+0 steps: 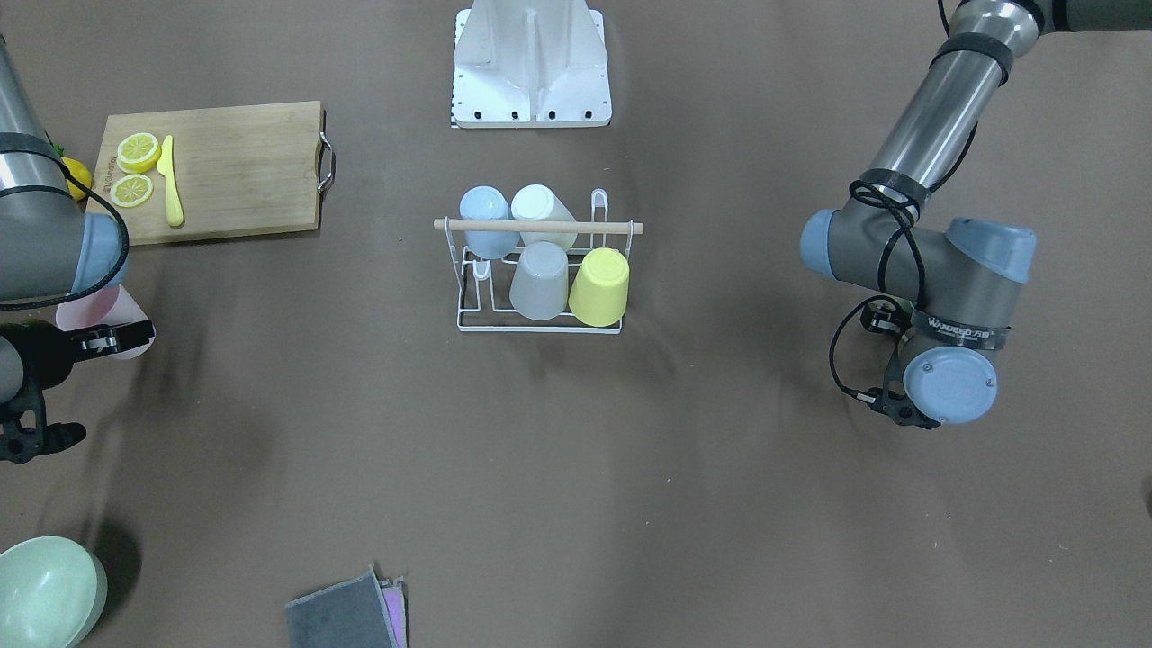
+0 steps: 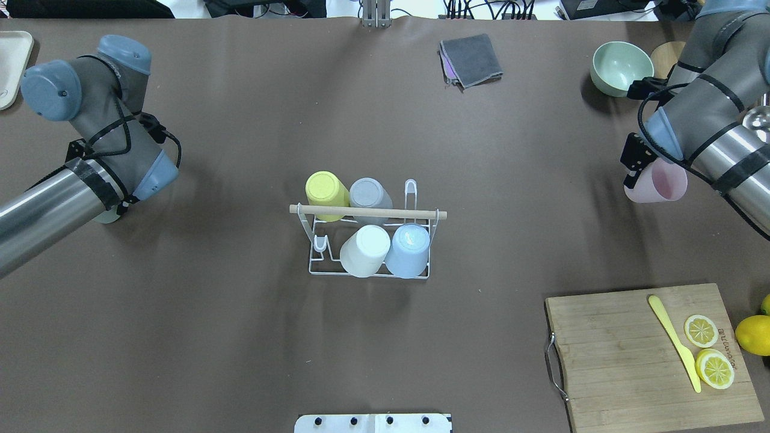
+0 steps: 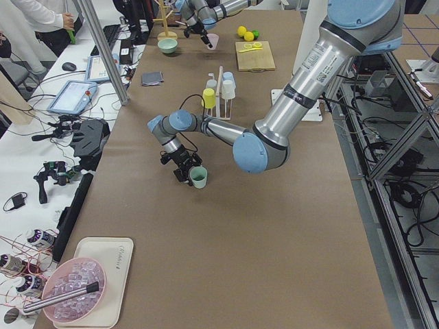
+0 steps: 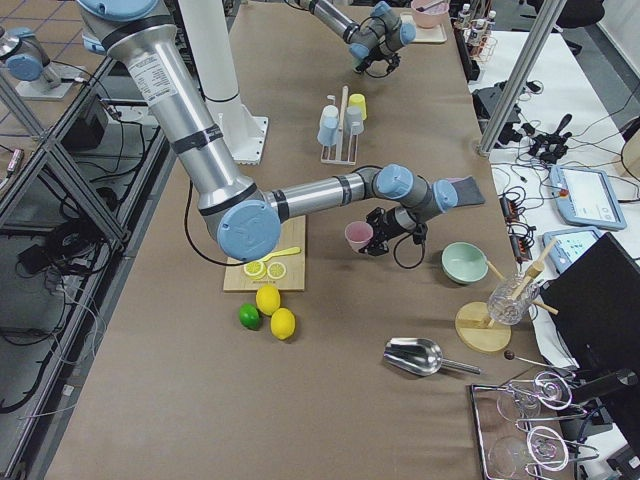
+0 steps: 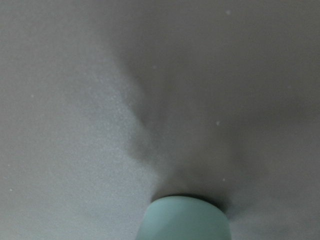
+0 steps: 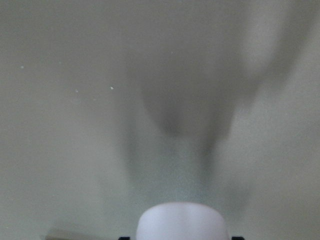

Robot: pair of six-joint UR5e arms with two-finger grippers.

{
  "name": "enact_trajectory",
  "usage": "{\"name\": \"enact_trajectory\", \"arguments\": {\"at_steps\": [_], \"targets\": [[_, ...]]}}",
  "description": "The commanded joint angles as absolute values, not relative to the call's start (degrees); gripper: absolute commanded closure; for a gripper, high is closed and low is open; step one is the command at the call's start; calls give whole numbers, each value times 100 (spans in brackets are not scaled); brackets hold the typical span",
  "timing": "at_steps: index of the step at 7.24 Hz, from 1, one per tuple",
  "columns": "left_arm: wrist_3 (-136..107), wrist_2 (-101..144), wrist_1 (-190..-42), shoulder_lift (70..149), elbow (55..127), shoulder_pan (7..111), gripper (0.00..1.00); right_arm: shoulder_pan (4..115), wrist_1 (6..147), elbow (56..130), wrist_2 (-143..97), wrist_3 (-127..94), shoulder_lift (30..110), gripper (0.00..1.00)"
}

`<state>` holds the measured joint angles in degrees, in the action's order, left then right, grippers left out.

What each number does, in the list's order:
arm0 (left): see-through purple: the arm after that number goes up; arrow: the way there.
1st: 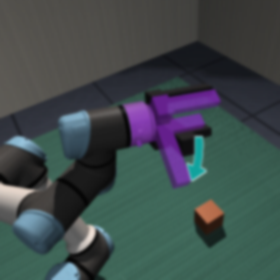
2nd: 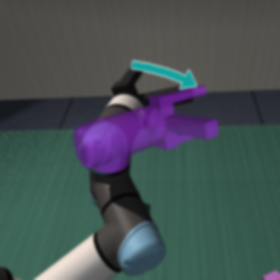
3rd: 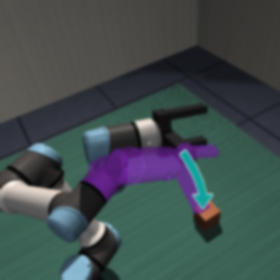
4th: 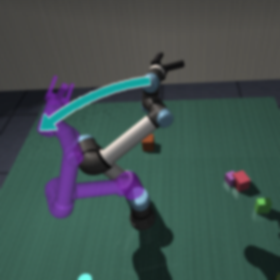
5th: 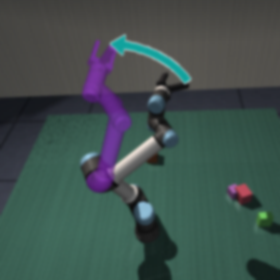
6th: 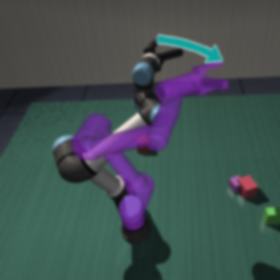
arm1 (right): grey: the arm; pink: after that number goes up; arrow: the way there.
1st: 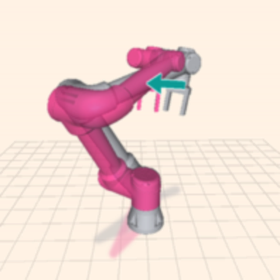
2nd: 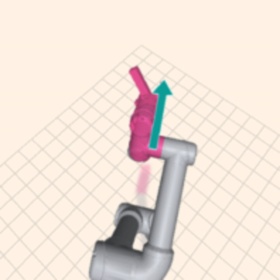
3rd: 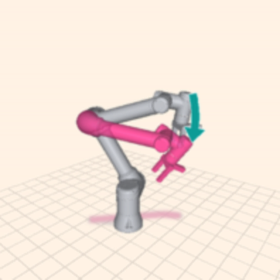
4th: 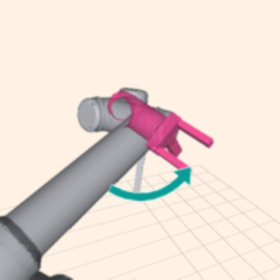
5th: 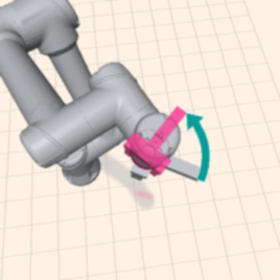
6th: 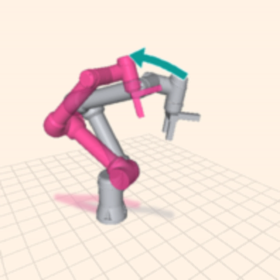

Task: Place cup on cup holder

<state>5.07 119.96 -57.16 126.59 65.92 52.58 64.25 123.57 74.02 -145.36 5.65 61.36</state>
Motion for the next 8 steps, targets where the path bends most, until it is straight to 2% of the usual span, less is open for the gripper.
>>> {"name": "enact_trajectory", "arguments": {"at_steps": [1,3,4,5,7,8], "targets": [[501,12006,-5643,12604,6600,5256,2,6775,12244,7531,-14572,773,6065,69],[492,12015,-5651,12525,6635,5203,2,7057,12068,7751,-14843,965,6073,69],[466,12015,-5651,12516,6627,5203,12,7110,12059,7813,-14967,1036,6073,69],[457,12015,-5643,12524,6618,5194,34,7163,12050,7961,-15159,1098,6108,69],[457,12023,-5555,12533,6627,5212,63,7294,12050,8051,-15389,1378,6161,69],[466,12032,-5511,12533,6662,5238,64,7304,12050,8059,-15668,1597,6196,69]]}}
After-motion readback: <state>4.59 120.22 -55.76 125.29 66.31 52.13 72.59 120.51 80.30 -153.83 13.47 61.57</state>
